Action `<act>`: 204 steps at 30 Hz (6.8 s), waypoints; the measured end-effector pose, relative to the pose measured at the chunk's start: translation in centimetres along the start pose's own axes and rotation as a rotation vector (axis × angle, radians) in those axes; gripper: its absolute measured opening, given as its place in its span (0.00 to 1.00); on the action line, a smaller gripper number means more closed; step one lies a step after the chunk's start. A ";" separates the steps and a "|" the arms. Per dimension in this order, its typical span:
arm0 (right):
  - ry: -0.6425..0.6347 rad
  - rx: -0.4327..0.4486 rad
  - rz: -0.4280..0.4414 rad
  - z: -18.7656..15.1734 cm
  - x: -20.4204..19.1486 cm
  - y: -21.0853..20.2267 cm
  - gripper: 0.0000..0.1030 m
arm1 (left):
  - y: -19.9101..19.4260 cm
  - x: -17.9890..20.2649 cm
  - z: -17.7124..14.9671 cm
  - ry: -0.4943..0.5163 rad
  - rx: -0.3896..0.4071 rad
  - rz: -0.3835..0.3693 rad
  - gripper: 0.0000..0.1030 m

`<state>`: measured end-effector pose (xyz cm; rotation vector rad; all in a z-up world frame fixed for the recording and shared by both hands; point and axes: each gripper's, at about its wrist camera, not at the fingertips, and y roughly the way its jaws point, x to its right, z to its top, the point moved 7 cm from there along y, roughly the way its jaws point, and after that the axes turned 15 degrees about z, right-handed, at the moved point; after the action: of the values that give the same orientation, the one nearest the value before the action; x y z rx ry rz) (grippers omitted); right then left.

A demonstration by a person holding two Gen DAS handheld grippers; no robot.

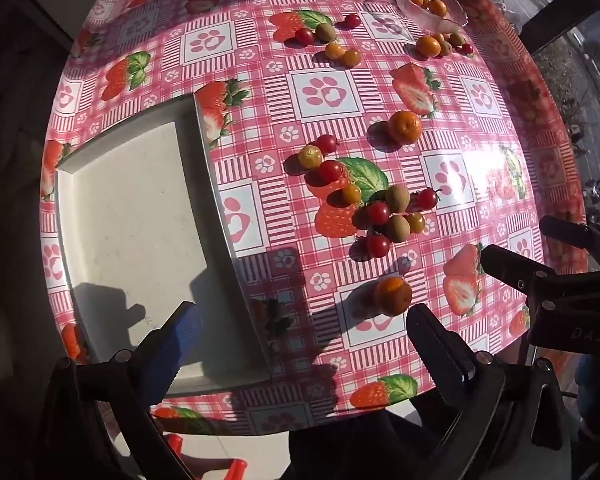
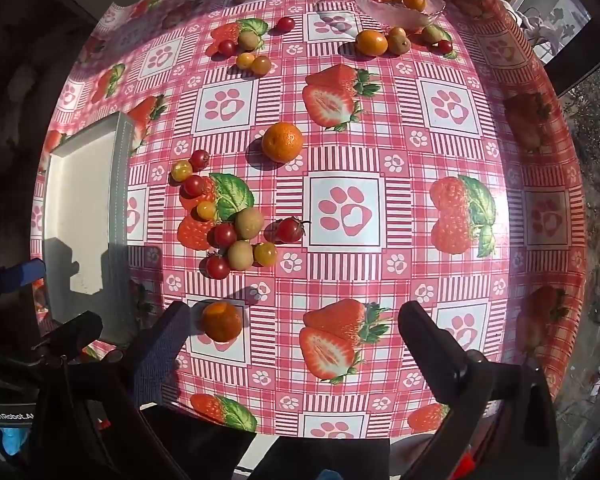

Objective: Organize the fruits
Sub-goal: 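Move both grippers toward the cluster of cherry tomatoes and orange, then grasp the orange with the right gripper while the left gripper grasps a yellow cherry tomato, then carry both fruits over the white tray and open both grippers, then withdraw both grippers from the tray back toward the fruit cluster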

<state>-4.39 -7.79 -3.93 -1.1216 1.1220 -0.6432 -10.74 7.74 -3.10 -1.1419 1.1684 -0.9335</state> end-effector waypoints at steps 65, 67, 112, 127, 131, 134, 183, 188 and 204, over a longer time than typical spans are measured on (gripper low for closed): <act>-0.084 -0.025 0.036 12.5 0.6 10.7 0.39 | 11.0 3.4 9.4 -0.056 0.095 0.052 0.43; -0.069 -0.009 0.045 12.6 0.7 10.6 0.39 | 10.7 3.0 9.4 -0.050 0.104 0.047 0.32; 0.047 0.036 0.151 5.4 2.0 3.5 0.39 | 9.0 3.6 7.9 -0.072 0.130 -0.023 0.23; -0.019 0.037 0.165 6.1 -1.4 2.5 0.39 | 4.1 -1.6 6.7 -0.189 0.204 -0.085 0.23; -0.062 0.025 0.176 6.7 -4.0 2.8 0.39 | 3.4 -4.5 5.3 -0.229 0.213 -0.087 0.23; -0.102 0.012 0.186 7.0 -6.3 3.3 0.39 | 3.6 -6.8 4.4 -0.268 0.207 -0.078 0.23; -0.327 -0.098 0.180 12.5 -22.1 14.0 0.84 | 12.0 -18.3 2.1 -0.338 0.069 0.118 0.78; -0.258 -0.069 0.158 10.5 -19.0 11.7 0.84 | 10.4 -15.5 1.7 -0.288 0.073 0.106 0.78; 0.025 -0.012 0.033 0.6 -2.3 5.5 0.84 | 5.8 -4.6 0.9 -0.099 0.109 0.043 0.78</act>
<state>-5.26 -3.61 -8.17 -1.1059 1.1655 -0.6268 -10.74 13.43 -7.83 -1.0592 1.0454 -0.8867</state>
